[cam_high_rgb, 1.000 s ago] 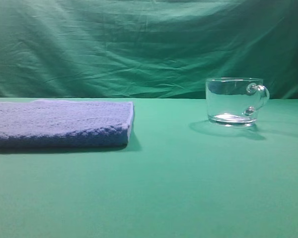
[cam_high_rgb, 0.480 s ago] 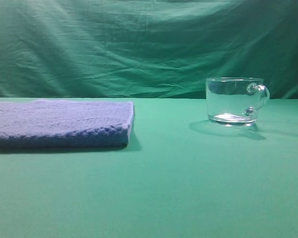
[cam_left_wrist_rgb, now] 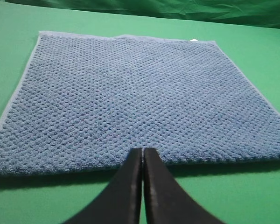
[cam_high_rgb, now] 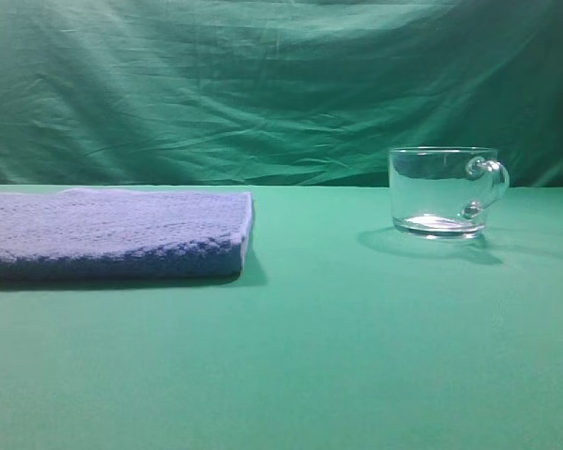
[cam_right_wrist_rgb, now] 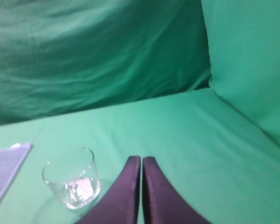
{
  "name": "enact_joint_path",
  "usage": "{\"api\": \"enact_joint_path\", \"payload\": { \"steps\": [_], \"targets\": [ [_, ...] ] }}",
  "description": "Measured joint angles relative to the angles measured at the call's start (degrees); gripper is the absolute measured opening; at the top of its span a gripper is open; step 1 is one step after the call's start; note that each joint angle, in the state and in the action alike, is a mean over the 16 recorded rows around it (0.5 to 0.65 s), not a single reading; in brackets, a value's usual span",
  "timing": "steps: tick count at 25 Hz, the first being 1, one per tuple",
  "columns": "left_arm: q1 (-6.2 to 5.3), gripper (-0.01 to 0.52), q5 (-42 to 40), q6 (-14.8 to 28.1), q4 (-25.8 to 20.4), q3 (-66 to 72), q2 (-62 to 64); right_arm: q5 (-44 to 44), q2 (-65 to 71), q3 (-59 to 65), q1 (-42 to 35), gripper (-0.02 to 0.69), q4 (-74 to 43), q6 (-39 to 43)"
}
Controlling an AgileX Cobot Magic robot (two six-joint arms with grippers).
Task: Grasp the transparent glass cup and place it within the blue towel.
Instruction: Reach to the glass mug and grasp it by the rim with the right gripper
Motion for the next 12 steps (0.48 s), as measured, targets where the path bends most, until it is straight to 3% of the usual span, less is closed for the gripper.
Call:
{"api": "enact_joint_path", "payload": {
  "steps": [12],
  "targets": [
    [0.00, 0.000, 0.0, 0.0, 0.0, 0.0, 0.0, 11.9, 27.8, -17.8, 8.0, 0.009, 0.3, -7.1]
  ]
}}
